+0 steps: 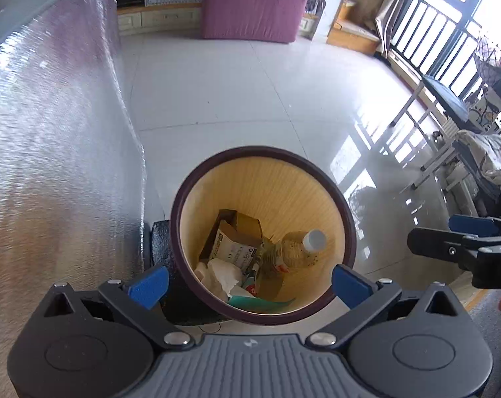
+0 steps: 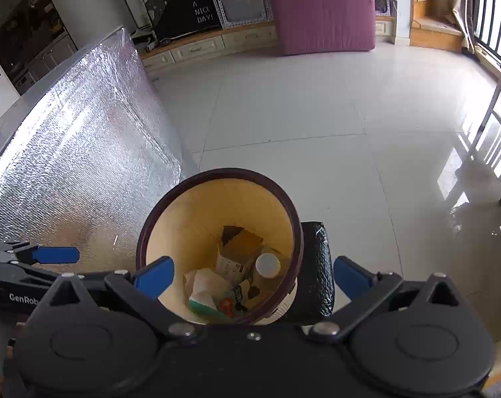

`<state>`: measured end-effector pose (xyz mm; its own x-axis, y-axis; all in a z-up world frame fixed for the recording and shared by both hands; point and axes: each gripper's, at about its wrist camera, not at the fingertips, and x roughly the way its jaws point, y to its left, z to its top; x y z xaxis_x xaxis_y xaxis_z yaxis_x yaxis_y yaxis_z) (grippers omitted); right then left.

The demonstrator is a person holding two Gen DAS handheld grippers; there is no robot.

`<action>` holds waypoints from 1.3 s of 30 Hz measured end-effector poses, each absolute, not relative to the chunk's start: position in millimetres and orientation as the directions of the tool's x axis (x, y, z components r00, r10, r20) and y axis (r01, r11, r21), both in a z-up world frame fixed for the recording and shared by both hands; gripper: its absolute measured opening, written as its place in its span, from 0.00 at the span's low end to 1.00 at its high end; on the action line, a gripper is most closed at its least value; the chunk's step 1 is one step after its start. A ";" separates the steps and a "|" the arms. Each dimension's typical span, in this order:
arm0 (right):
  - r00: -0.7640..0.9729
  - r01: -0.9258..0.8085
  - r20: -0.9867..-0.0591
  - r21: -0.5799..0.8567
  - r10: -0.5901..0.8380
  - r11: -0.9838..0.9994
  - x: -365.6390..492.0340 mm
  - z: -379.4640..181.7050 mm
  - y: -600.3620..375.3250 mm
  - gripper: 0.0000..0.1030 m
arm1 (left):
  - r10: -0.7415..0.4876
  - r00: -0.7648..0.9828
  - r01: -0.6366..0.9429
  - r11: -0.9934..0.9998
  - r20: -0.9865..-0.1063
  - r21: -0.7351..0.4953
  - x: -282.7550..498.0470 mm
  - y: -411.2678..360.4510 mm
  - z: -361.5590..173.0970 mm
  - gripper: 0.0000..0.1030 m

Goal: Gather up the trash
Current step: 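Withdraw both grippers from the wastebasket back toward the table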

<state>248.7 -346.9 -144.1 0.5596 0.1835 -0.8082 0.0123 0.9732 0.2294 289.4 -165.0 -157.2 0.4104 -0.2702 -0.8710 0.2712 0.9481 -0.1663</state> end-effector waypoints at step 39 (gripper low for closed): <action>0.830 -0.060 -0.539 0.164 0.140 0.985 170.6 -3.9 -246.8 1.00 | -0.190 0.794 0.122 0.980 -0.577 -0.154 175.6 3.6 25.3 1.00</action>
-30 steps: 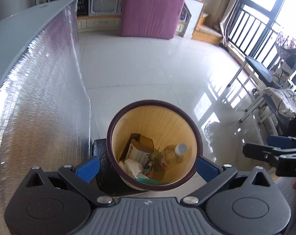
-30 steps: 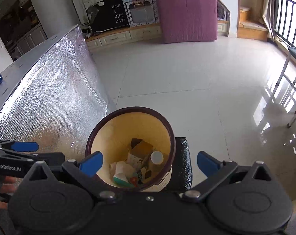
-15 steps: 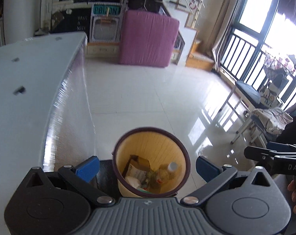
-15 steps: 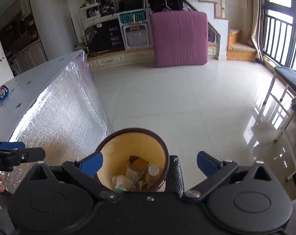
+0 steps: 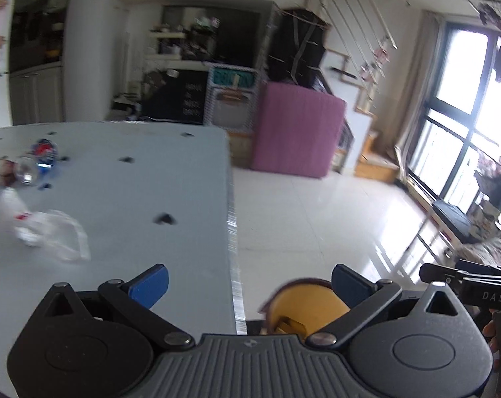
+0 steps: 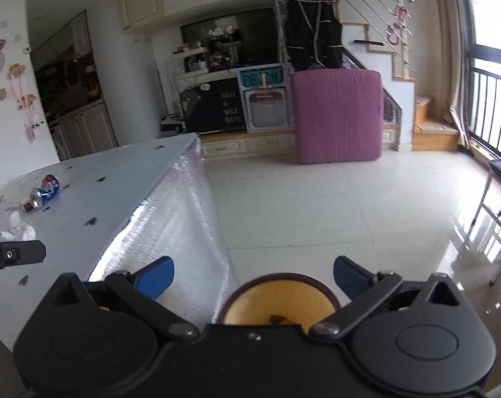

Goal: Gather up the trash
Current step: 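Withdraw both grippers from the wastebasket back toward the table, then grasp the Pepsi can with the left gripper while the right gripper grasps another white plastic bag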

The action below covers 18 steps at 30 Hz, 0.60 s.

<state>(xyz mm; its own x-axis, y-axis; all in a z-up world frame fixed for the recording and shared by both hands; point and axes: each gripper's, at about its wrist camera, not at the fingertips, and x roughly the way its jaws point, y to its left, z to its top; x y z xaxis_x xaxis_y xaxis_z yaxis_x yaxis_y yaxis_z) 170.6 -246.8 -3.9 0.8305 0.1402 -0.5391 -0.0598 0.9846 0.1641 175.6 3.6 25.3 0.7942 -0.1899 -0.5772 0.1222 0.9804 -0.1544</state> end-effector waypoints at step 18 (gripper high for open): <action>0.767 -0.392 -0.462 0.212 0.445 0.895 236.8 26.0 -31.4 1.00 | 0.029 0.860 -0.075 0.995 -0.510 -0.069 202.5 185.8 50.2 1.00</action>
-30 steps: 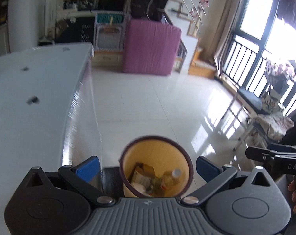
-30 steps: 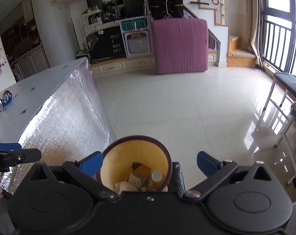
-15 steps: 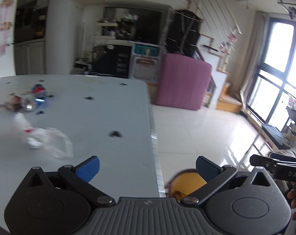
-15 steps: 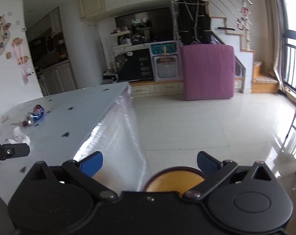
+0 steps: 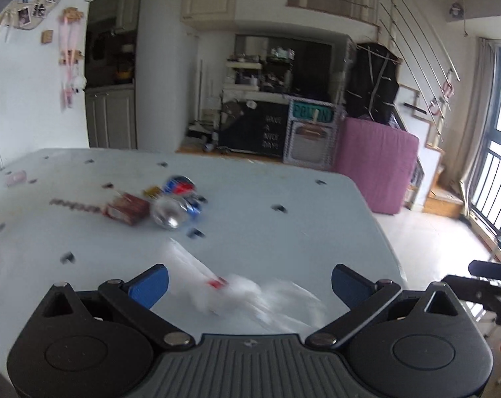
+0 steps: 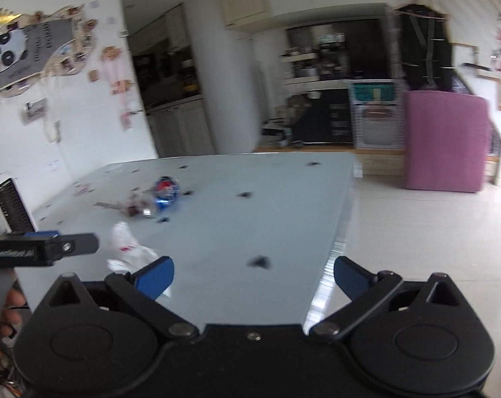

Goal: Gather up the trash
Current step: 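Grasp the Pepsi can with the left gripper while the right gripper grasps another white plastic bag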

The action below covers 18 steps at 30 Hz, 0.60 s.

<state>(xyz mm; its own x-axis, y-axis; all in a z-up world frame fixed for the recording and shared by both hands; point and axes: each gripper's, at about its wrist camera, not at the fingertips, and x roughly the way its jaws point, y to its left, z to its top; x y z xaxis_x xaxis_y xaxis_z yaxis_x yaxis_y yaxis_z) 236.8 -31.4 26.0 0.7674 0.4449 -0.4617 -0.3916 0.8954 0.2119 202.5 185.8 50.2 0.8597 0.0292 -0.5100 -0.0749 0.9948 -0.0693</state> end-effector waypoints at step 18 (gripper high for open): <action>0.633 -0.524 -0.508 0.274 0.585 0.806 331.2 -8.8 105.7 1.00 | 0.023 0.796 -0.236 0.931 -0.605 -0.277 376.1 318.6 4.2 1.00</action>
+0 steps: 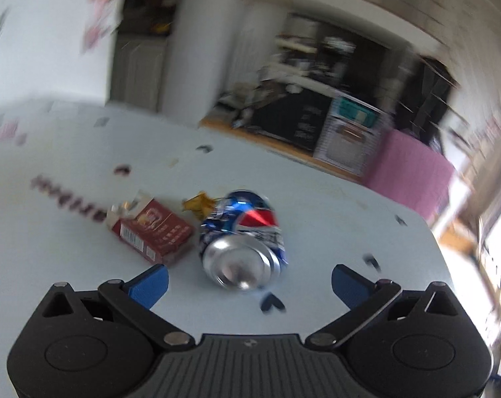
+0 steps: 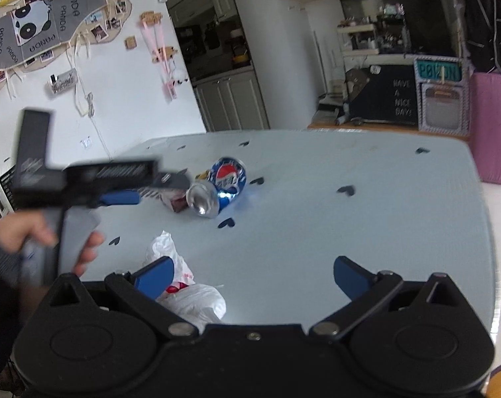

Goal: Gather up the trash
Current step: 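Grasp the Pepsi can with the left gripper while the right gripper grasps another white plastic bag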

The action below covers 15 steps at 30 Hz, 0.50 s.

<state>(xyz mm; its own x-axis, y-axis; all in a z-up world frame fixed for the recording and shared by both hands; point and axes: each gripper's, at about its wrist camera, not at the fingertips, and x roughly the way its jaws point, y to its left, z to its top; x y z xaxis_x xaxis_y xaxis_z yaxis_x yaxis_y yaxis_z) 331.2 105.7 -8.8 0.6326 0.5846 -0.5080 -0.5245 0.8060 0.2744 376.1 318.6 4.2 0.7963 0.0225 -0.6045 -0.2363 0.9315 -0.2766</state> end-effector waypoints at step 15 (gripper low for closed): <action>0.577 -0.561 -0.514 0.315 0.635 0.766 346.6 -32.2 133.9 0.98 | 0.077 0.712 -0.497 0.758 -0.698 -0.424 436.4 337.2 -28.0 0.84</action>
<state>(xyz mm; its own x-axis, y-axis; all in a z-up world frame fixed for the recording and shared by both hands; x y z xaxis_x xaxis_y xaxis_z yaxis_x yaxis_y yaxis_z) 346.6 133.9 -32.2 0.5769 0.6346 -0.5143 -0.5608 0.7655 0.3154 436.4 337.2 -28.0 0.7121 0.0766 -0.6979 -0.4966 0.7576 -0.4236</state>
